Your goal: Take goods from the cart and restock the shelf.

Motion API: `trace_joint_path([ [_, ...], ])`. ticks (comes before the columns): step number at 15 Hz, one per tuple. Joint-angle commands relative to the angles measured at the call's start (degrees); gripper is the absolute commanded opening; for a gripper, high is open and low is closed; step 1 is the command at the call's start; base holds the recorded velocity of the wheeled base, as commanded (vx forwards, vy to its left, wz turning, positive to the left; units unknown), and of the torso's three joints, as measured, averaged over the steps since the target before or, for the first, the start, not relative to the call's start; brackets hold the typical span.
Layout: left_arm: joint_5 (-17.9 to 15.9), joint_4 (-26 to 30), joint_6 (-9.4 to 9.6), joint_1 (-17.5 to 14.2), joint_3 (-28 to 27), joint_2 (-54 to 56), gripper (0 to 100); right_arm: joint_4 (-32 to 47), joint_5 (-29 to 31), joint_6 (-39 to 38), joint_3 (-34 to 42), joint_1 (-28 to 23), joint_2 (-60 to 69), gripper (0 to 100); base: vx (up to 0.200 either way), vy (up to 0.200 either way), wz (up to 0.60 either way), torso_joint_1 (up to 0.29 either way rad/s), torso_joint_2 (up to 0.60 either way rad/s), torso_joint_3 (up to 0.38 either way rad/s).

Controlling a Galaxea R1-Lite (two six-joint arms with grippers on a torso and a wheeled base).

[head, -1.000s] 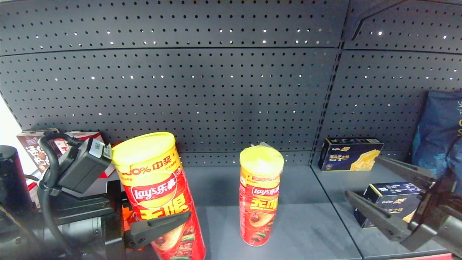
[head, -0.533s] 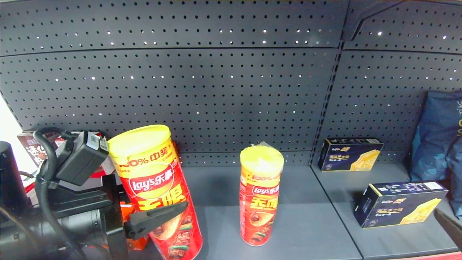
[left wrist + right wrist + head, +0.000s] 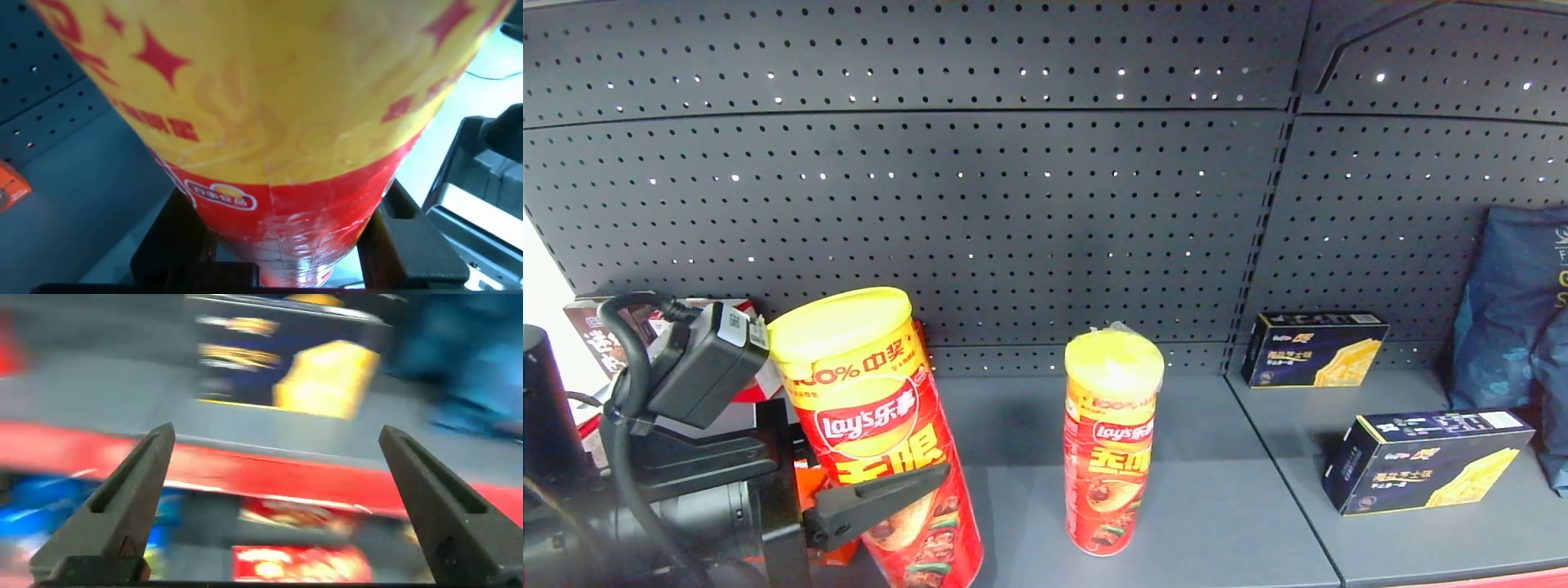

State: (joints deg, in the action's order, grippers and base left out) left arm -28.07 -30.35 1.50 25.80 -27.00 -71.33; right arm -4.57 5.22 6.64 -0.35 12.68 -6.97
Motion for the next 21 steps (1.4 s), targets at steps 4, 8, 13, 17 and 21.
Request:
trace_joint_path([
  [4,-2.07,-0.14,-0.01,-0.22,0.20,-0.39,0,0.44,-9.70,-0.49,0.35,0.15,1.44,100,0.000,0.000,0.00,0.000,0.00,0.000],
  [8,-2.07,-0.41,-0.09,-0.39,0.02,-1.53,0,0.44,-7.24,-4.36,0.35,2.09,1.70,100,0.000,0.000,0.00,0.000,0.00,0.000],
  [13,-2.07,-0.41,-0.27,-0.39,-0.68,-1.62,0,4.48,-7.50,-6.91,0.35,12.37,6.97,100,0.000,0.000,0.00,0.000,0.00,0.000],
  [17,-1.98,-0.41,-0.27,-0.57,0.11,-1.45,0,4.40,-7.33,-6.82,0.35,12.37,6.97,100,0.000,0.000,0.00,0.000,0.00,0.000],
  [21,-2.07,-0.41,-0.36,-0.48,-0.33,-1.97,0,4.40,-7.33,-6.82,0.35,10.61,6.97,100,0.000,0.000,0.00,0.000,0.00,0.000],
])
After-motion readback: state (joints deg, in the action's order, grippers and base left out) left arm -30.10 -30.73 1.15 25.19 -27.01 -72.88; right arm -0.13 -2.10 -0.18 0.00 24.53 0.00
